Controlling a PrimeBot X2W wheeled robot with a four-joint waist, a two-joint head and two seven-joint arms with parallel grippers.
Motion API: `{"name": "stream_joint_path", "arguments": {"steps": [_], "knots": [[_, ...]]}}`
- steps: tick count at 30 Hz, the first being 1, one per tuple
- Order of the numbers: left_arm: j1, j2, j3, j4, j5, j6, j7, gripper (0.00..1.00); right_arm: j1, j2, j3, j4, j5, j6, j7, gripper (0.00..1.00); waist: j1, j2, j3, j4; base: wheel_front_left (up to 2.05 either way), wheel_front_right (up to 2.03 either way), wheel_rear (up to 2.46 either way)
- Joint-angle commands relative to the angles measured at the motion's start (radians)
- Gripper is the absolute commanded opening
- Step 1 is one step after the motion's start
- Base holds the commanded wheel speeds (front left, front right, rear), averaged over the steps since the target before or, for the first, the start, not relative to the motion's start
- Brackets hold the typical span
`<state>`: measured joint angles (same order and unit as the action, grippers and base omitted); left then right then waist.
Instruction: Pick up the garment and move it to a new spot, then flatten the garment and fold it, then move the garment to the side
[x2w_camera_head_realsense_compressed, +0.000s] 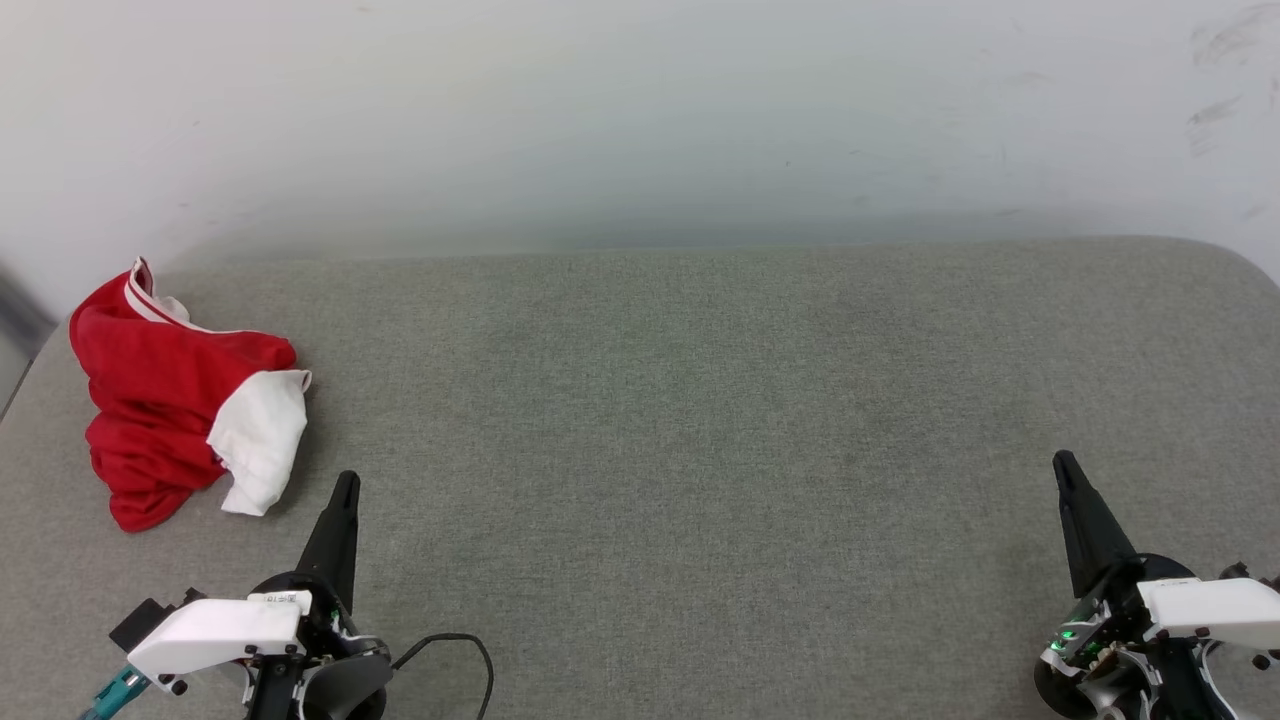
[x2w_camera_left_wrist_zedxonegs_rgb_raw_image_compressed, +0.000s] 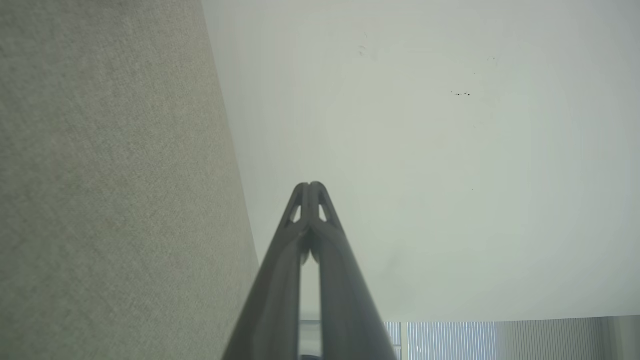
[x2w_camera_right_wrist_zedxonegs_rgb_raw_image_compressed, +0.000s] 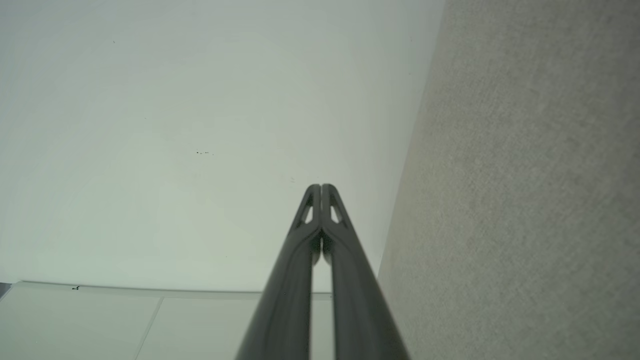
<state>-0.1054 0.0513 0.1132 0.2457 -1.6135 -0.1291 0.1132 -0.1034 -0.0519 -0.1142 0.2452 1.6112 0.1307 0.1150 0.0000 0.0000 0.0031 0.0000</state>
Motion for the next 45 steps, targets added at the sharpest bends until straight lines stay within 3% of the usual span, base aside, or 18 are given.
{"name": "stream_joint_path", "arguments": {"steps": [1, 31, 32, 45], "knots": [[-0.008, -0.001, 0.002, 0.000, 0.002, -0.003, 0.004, 0.00, -0.011, 0.003, 0.000, 0.001, 0.004, 0.000, 0.001, 0.00, 0.0000, 0.0000, 0.000, 0.000, 0.00, 0.00, 0.00], [-0.008, -0.001, 0.002, 0.000, 0.002, -0.003, 0.004, 0.00, -0.011, 0.003, 0.000, 0.001, 0.004, 0.000, 0.001, 0.00, 0.0000, 0.0000, 0.000, 0.000, 0.00, 0.00, 0.00], [0.000, 0.000, 0.000, 0.000, 0.000, 0.000, 0.000, 1.00, 0.000, 0.000, 0.000, 0.000, 0.000, 0.000, 0.000, 1.00, 0.0000, 0.0000, 0.000, 0.000, 0.00, 0.00, 0.00], [0.042, -0.002, -0.014, -0.017, 0.039, 0.000, -0.053, 1.00, 0.037, 0.001, 0.029, -0.004, -0.054, 0.000, -0.052, 1.00, 0.0000, 0.0000, 0.002, -0.002, 0.00, 0.00, 0.00]]}}
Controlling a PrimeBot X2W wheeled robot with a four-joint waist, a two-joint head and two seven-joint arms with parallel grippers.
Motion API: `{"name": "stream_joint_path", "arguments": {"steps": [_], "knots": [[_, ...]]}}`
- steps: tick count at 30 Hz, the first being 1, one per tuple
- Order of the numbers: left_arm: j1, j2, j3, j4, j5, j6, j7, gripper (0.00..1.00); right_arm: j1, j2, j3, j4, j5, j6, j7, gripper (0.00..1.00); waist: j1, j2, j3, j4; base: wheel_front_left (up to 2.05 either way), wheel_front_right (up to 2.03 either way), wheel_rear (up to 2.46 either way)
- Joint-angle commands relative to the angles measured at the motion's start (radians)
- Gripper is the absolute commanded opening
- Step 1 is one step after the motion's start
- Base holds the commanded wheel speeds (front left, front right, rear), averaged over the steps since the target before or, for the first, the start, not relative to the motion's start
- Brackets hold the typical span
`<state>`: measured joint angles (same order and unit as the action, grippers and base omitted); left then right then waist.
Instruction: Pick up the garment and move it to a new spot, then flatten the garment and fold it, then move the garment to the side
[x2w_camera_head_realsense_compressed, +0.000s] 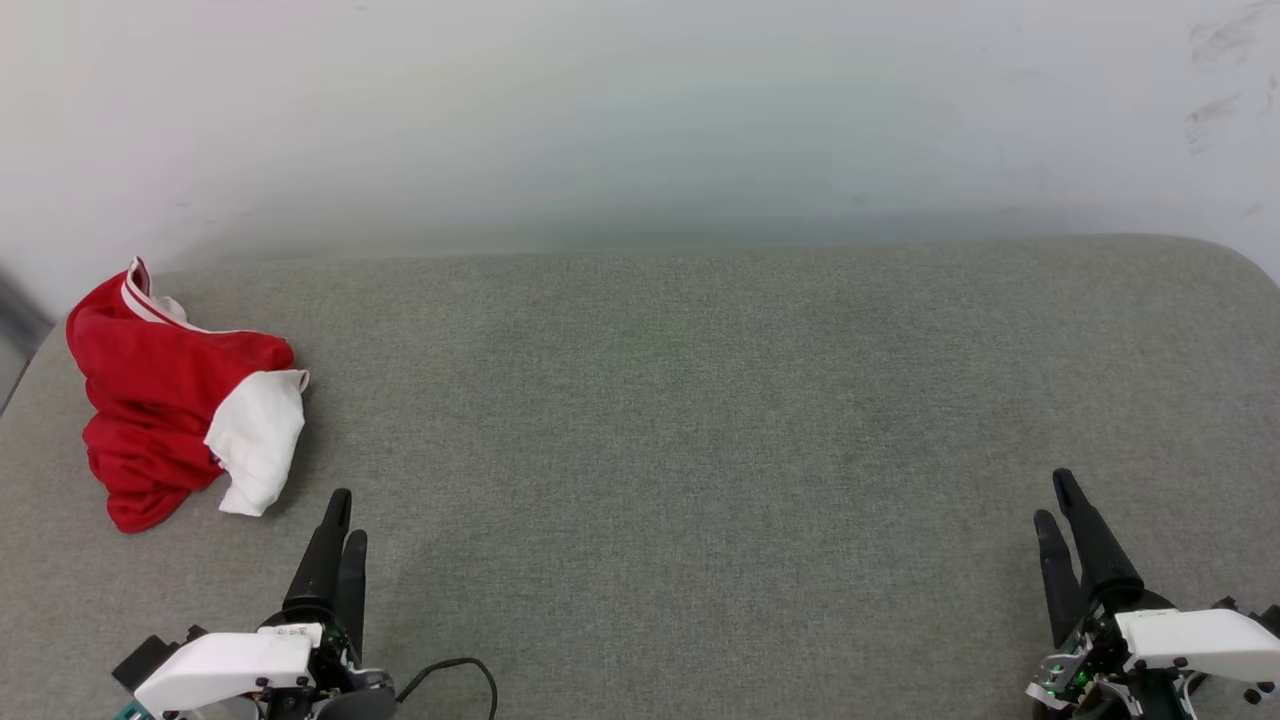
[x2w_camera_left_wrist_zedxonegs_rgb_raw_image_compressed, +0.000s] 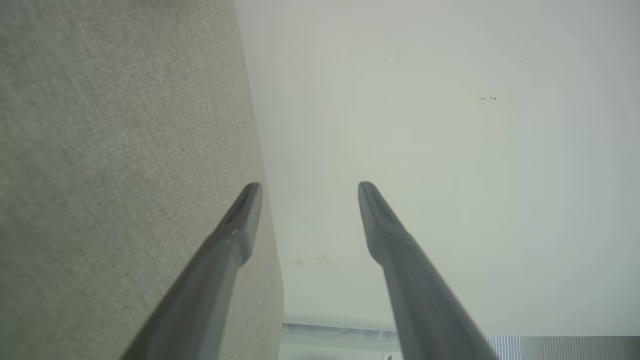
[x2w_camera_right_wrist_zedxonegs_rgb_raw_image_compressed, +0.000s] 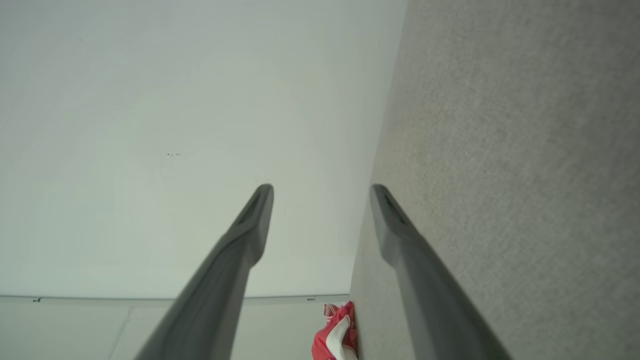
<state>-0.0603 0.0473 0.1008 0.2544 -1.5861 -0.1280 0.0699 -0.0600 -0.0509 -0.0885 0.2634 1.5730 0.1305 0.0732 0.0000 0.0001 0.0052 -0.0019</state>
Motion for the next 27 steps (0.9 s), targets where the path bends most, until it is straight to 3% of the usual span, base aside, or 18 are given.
{"name": "stream_joint_path", "arguments": {"steps": [1, 16, 27], "knots": [[-0.001, 0.002, -0.001, -0.030, 0.017, -0.001, -0.015, 1.00, -0.005, 0.000, 0.005, -0.024, -0.024, 0.000, -0.015, 1.00, 0.0000, -0.0001, 0.000, 0.000, 0.00, 0.00, 0.00], [0.022, 0.002, 0.058, -0.066, 0.175, -0.001, -0.076, 1.00, -0.003, 0.000, -0.017, -0.058, -0.260, 0.000, -0.077, 1.00, 0.0000, -0.0001, 0.002, -0.001, 0.00, 0.00, 0.00], [0.009, 0.003, 0.183, -0.101, 0.334, -0.002, -0.118, 1.00, -0.007, 0.000, -0.009, -0.128, -0.582, 0.000, -0.120, 1.00, 0.0000, -0.0001, 0.005, -0.002, 0.00, 0.00, 0.00]]}}
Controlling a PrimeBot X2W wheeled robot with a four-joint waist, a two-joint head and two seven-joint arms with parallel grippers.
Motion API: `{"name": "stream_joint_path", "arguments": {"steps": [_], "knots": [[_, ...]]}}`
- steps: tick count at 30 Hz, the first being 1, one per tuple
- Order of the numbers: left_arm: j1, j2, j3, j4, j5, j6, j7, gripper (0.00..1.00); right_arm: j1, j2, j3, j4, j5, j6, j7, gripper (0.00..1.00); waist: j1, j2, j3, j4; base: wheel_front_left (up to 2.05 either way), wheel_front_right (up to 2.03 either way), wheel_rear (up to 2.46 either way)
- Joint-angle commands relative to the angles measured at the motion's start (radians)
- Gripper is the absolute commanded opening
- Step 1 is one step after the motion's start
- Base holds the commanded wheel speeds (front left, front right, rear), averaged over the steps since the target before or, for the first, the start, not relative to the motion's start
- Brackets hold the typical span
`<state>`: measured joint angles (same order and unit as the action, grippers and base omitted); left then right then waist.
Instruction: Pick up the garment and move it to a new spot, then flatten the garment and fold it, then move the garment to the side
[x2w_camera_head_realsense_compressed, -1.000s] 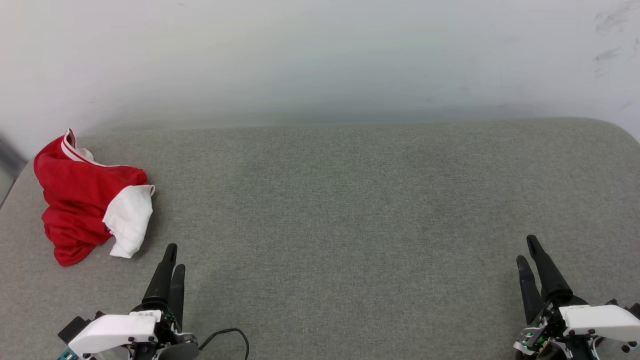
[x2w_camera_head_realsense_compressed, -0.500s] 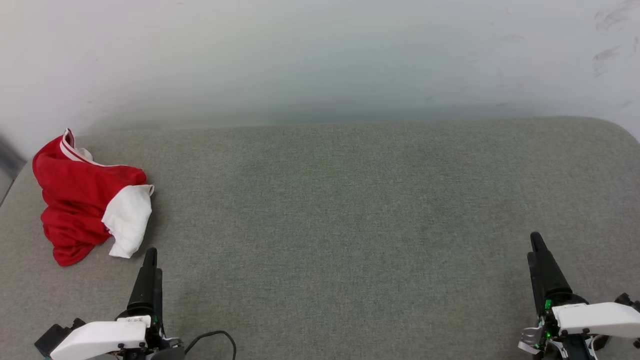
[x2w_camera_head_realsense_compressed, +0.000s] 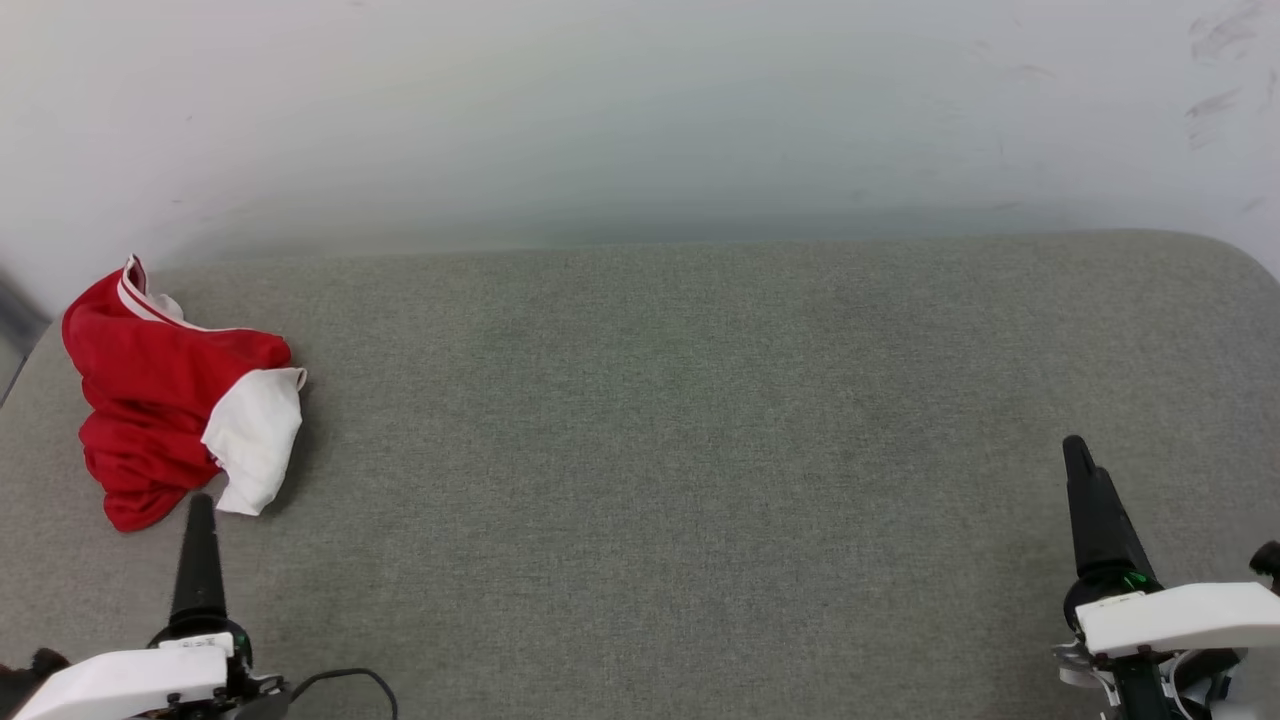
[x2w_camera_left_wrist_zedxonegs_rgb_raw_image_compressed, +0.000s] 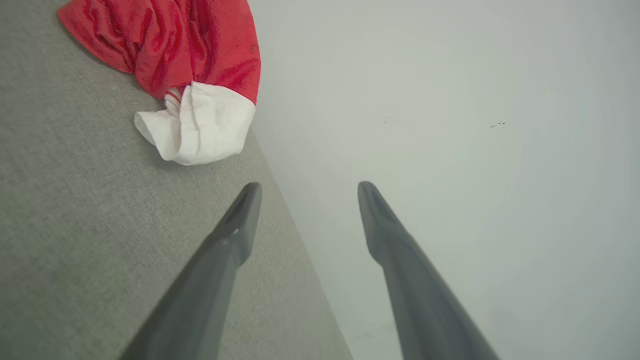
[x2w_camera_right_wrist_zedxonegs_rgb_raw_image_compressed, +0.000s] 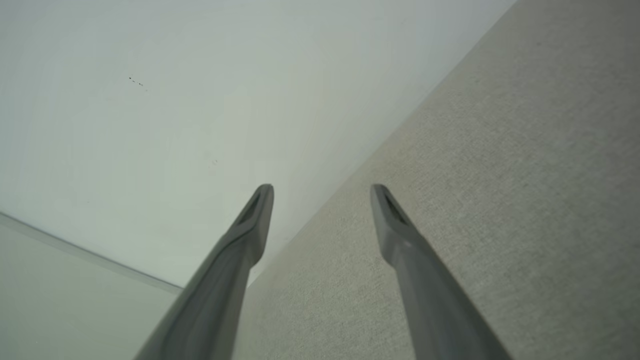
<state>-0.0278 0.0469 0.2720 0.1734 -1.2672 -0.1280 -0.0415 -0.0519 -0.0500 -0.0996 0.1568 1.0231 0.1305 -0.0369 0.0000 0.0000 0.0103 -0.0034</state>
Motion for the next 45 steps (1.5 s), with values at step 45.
{"name": "stream_joint_path", "arguments": {"steps": [45], "knots": [[0.044, 0.131, -0.510, -0.218, 0.932, 0.312, -0.138, 1.00, 0.005, -0.001, 0.072, -0.181, -0.970, 0.000, -0.143, 1.00, 0.0000, 0.0000, 0.025, -0.011, 0.00, 0.00, 0.00]]}}
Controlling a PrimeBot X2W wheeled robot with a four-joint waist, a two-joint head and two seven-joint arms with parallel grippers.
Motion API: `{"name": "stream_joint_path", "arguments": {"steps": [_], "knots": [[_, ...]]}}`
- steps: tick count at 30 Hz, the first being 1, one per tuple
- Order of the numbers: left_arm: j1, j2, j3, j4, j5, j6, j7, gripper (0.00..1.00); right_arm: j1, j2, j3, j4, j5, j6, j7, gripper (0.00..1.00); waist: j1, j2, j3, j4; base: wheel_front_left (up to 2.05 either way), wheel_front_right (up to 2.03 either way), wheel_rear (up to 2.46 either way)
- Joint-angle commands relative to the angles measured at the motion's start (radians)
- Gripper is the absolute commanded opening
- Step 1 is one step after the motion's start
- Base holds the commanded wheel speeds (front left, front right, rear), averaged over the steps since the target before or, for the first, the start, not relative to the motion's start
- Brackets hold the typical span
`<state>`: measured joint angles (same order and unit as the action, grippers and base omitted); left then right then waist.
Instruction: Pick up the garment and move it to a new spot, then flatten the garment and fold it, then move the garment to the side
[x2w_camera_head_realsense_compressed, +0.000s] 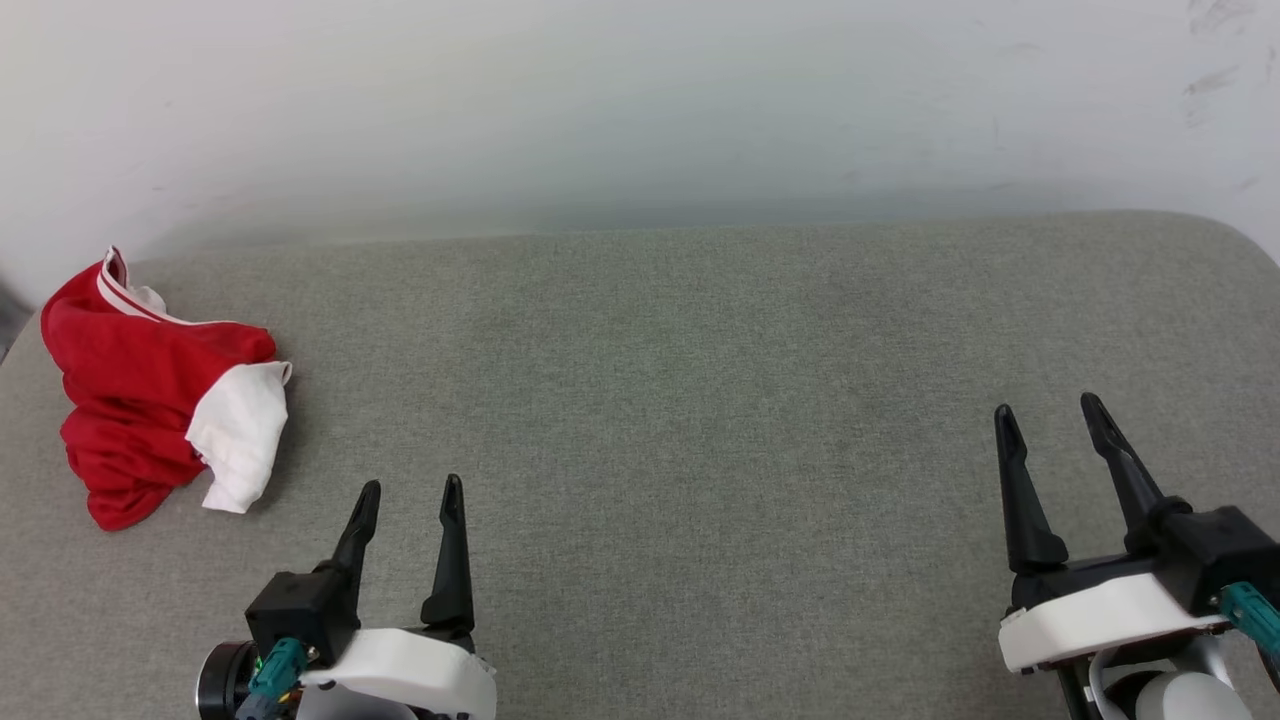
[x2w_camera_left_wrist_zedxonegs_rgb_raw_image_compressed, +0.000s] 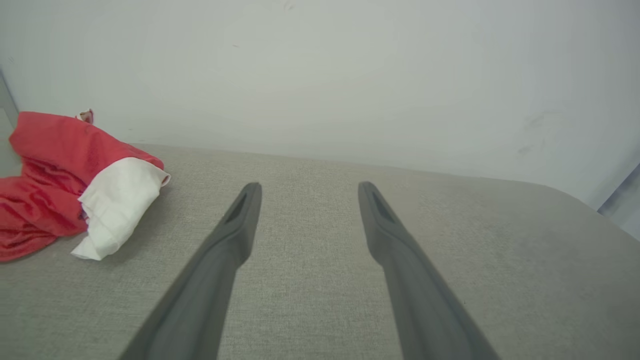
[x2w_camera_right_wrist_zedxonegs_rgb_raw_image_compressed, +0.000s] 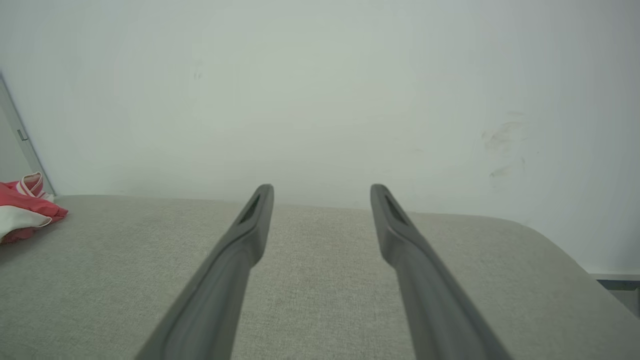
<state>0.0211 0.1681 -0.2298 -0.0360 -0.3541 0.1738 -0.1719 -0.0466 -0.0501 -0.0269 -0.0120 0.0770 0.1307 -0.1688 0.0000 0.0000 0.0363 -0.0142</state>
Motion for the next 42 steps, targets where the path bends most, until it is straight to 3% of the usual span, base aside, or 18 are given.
{"name": "stream_joint_path", "arguments": {"steps": [1, 8, 15, 19, 33, 42], "knots": [[-0.004, 0.014, -0.016, -0.008, 0.027, 0.017, -0.010, 1.00, 0.001, -0.001, 0.000, -0.011, -0.036, 0.000, -0.012, 1.00, 0.0000, 0.0000, -0.001, 0.000, 0.00, 0.00, 0.00], [0.001, 0.038, -0.061, -0.008, 0.083, 0.057, -0.027, 1.00, 0.006, 0.000, -0.005, -0.013, -0.101, 0.000, -0.029, 1.00, 0.0000, 0.0000, -0.005, -0.002, 0.00, 0.00, 0.00], [0.010, 0.025, -0.066, -0.026, 0.103, 0.062, -0.041, 1.00, 0.010, 0.000, 0.007, -0.018, -0.110, 0.000, -0.044, 1.00, 0.0000, 0.0000, -0.003, -0.003, 0.00, 0.00, 0.00], [0.025, -0.001, -0.034, -0.036, 0.091, 0.026, -0.049, 1.00, 0.016, 0.000, 0.007, -0.013, -0.085, 0.000, -0.053, 1.00, 0.0000, 0.0000, -0.003, -0.003, 0.00, 0.00, 0.00], [0.079, -0.105, 0.129, -0.020, 0.174, -0.178, -0.076, 1.00, 0.027, 0.000, 0.017, 0.031, -0.018, 0.000, -0.079, 1.00, 0.0000, 0.0000, -0.004, -0.008, 0.00, 0.00, 0.00], [0.088, -0.116, 0.142, 0.023, 0.246, -0.230, -0.090, 1.00, 0.029, 0.000, 0.016, 0.066, -0.022, 0.000, -0.094, 1.00, 0.0000, 0.0000, -0.005, -0.010, 0.00, 0.00, 0.00]]}}
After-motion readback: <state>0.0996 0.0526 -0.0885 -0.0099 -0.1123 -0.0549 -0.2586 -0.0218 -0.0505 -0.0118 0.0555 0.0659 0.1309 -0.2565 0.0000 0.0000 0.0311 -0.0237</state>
